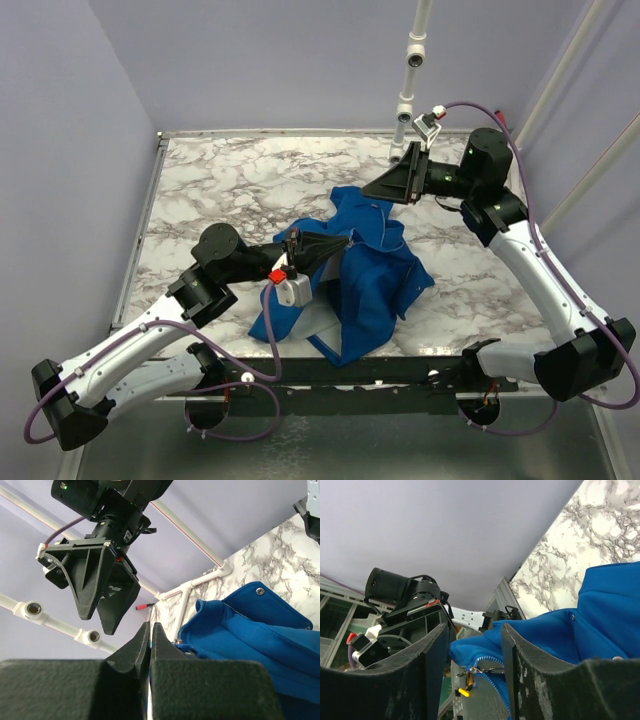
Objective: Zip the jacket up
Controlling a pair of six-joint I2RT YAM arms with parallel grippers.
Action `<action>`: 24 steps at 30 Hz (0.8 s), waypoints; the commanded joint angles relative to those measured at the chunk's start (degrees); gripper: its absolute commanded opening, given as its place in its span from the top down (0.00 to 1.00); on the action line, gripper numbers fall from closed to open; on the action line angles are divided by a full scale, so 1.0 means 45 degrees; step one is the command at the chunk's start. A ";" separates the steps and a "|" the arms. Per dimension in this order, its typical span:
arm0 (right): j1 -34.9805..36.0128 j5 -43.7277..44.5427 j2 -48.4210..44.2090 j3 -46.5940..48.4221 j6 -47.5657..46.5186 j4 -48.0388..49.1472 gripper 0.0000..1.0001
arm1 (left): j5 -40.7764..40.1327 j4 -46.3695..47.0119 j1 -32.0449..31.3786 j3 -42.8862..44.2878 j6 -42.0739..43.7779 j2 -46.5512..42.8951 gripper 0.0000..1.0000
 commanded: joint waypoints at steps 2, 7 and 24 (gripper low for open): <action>-0.0260 -0.0725 -0.0304 0.0056 -0.0981 -0.0350 0.48 | 0.0006 -0.0359 -0.0037 0.0515 0.0269 -0.0222 1.00; -0.0555 -0.1083 -0.0188 0.0046 -0.2845 -0.1959 0.47 | -0.0011 -0.0614 -0.0007 0.0565 0.0454 -0.0261 1.00; -0.0695 -0.4116 -0.0753 -0.1467 -0.6789 -0.0789 0.46 | -0.0072 -0.0458 0.0192 0.0633 0.0537 -0.0246 1.00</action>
